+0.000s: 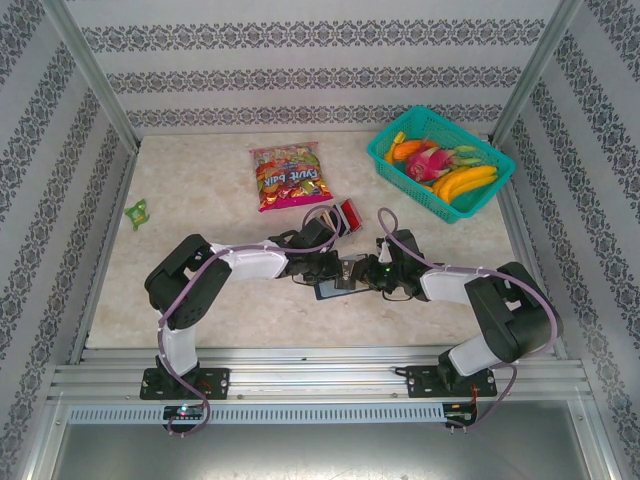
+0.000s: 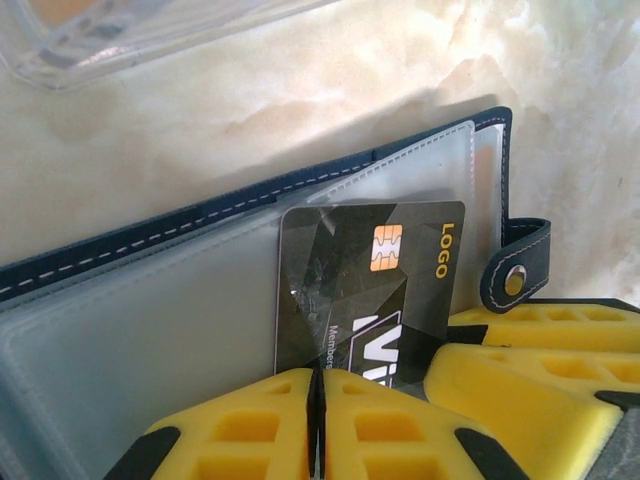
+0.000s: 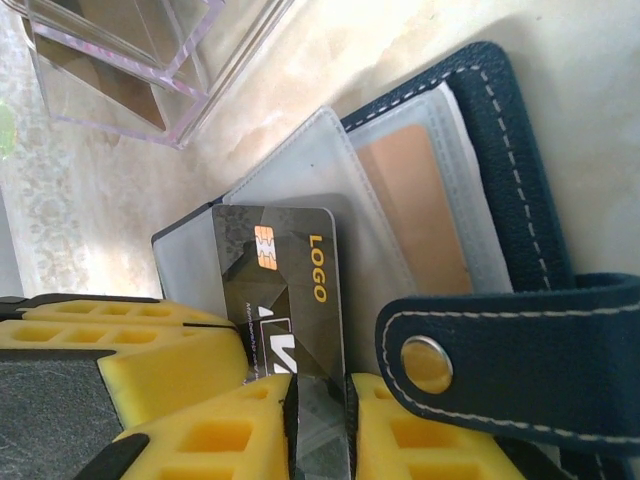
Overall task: Put the credit cards into the card holder
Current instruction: Pick up the credit card from the card holder.
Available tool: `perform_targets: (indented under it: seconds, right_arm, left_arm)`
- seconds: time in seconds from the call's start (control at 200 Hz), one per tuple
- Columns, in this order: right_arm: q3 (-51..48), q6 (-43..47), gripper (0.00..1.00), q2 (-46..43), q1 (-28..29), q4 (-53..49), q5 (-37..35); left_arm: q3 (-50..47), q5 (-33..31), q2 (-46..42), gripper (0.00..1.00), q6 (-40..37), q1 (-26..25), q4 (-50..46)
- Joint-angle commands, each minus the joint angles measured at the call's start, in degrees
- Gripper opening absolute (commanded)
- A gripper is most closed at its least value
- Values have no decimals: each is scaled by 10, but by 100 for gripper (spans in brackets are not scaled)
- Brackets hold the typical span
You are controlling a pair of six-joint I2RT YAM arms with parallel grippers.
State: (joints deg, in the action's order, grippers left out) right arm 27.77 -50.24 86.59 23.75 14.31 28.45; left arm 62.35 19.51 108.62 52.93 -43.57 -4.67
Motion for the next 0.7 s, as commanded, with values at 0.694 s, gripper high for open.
perform_targets:
  seconds: [0.694]
  right_arm:
    - [30,50,1,-14,13,-18,4]
  left_arm:
    - [-50,-2,-39,18,24,-13,23]
